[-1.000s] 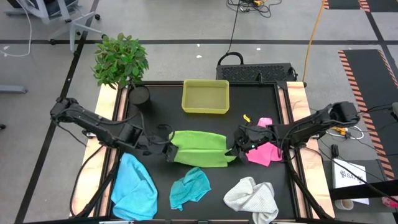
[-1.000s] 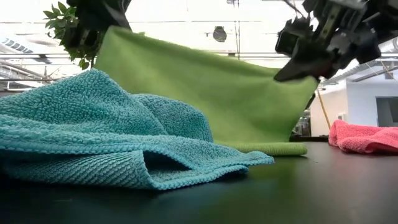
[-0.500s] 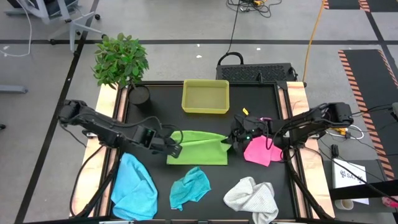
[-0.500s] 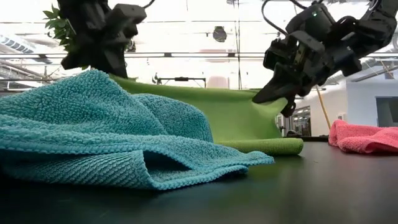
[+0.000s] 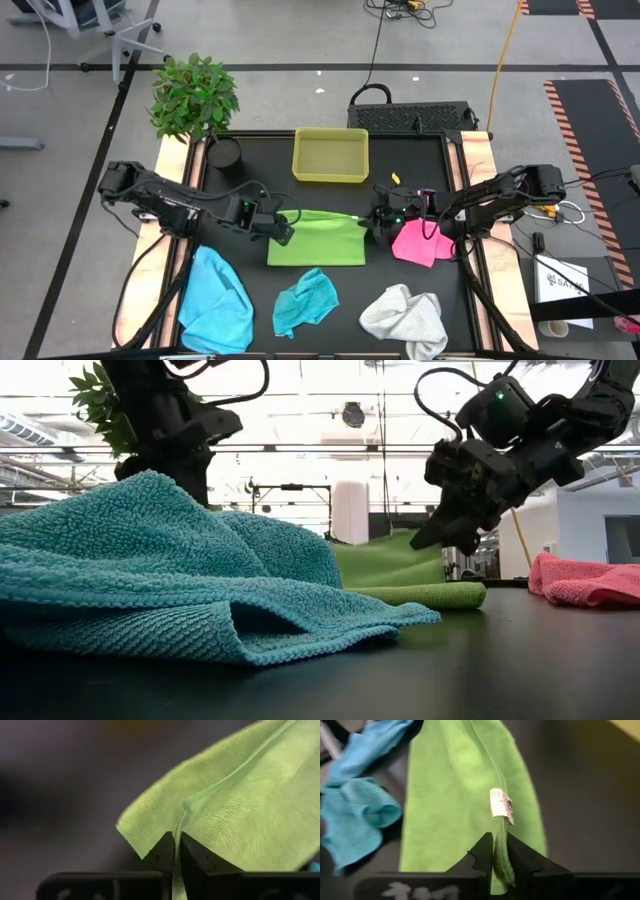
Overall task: Fold microfiber towels
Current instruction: Fold the green microfiber cloth
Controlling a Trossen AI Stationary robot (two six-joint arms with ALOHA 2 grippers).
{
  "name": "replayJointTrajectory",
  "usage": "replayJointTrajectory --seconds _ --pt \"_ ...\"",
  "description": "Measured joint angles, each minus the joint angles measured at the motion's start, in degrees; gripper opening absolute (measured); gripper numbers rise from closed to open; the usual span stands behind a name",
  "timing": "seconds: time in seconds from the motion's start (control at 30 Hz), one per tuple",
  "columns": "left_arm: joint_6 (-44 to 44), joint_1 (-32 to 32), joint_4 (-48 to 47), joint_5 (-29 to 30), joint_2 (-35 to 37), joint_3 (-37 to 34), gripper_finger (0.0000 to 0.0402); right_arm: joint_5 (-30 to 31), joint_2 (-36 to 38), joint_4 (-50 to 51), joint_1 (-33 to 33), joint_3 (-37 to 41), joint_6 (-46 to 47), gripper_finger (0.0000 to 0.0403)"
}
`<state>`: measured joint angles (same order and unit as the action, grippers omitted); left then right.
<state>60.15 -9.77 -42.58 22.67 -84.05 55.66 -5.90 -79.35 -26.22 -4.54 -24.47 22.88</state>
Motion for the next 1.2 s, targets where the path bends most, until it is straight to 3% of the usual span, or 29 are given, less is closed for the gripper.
replayJointTrajectory --seconds 0.37,0.63,0.8,0.9,1.0,1.2 --pt "-5.09 4.79 -0.94 3.94 0.0 -0.02 0.0093 1.69 0.0 0.01 -0.04 0.0 -4.82 0.0074" --pt "-7.42 5.62 -0.68 3.07 0.0 -0.02 0.0099 10.48 0.13 1.54 -2.99 -0.02 -13.08 0.0075" --pt "-7.35 5.62 -0.57 2.3 0.0 -0.02 0.0099 10.34 2.02 1.54 -4.61 -0.02 -13.09 0.0075" --pt "-7.9 5.62 0.76 -1.73 0.0 -0.02 0.0099 7.36 4.19 1.38 -3.82 -0.06 -10.12 0.0073" --pt "-10.07 4.77 4.11 -4.63 0.0 -0.3 0.0099 2.67 5.07 1.37 -1.34 -0.13 -5.11 0.0061" --pt "-10.14 3.44 10.42 -4.56 0.0 -4.08 0.0098 1.53 3.76 2.94 5.56 -0.11 -0.39 0.0019"
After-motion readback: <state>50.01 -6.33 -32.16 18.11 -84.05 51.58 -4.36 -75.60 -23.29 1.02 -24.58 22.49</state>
